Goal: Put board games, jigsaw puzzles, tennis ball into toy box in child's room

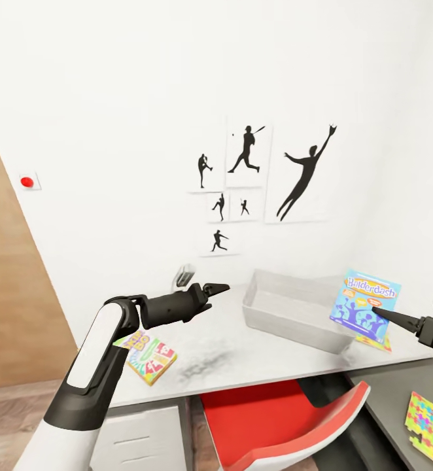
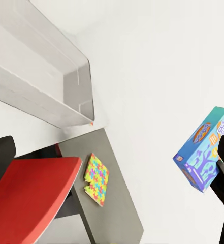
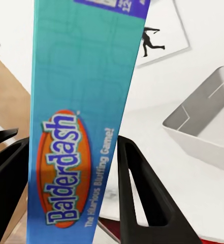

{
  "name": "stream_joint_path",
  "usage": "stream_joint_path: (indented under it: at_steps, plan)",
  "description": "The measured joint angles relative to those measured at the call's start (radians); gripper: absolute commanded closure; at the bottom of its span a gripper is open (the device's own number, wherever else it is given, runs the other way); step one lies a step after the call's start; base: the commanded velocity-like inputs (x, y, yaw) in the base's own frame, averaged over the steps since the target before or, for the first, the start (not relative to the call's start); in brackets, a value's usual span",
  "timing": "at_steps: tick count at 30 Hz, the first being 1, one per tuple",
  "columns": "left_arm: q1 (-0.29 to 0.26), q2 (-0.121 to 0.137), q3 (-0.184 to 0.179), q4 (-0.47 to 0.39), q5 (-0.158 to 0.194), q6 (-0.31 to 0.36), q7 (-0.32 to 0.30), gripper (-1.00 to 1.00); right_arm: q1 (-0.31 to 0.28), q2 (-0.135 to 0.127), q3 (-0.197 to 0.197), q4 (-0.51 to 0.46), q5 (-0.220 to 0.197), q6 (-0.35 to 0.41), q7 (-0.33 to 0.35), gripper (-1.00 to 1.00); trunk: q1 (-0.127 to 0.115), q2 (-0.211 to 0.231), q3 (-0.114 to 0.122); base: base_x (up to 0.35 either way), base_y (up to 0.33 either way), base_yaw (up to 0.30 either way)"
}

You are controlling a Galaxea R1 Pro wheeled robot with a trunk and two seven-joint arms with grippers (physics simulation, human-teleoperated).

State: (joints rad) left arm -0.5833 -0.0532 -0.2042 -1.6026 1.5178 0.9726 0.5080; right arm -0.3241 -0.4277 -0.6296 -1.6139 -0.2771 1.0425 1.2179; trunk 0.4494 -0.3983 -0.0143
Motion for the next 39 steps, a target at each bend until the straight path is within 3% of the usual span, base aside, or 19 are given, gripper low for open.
stream_joint_path:
  at_steps: [16, 26, 39]
  plan:
    - [0.001, 0.0, 0.0, 0.0, -0.004, 0.0, 0.003, -1.0, 0.001, 0.0, 0.0, 0.0, 0.0, 0.0, 0.0, 1.0, 0.0, 0.0, 0.0, 0.018, -0.047, 0.224]
    - [0.001, 0.0, -0.001, 0.0, -0.007, 0.0, 0.005, -1.0, 0.001, 0.0, 0.0, 0.0, 0.0, 0.0, 0.0, 1.0, 0.0, 0.0, 0.0, 0.105, -0.218, 0.041]
    - [0.01, 0.0, 0.003, 0.002, -0.008, -0.001, 0.002, -1.0, 0.001, 0.0, 0.0, 0.0, 0.0, 0.0, 0.005, 1.0, 0.0, 0.0, 0.0, 0.031, -0.046, 0.003]
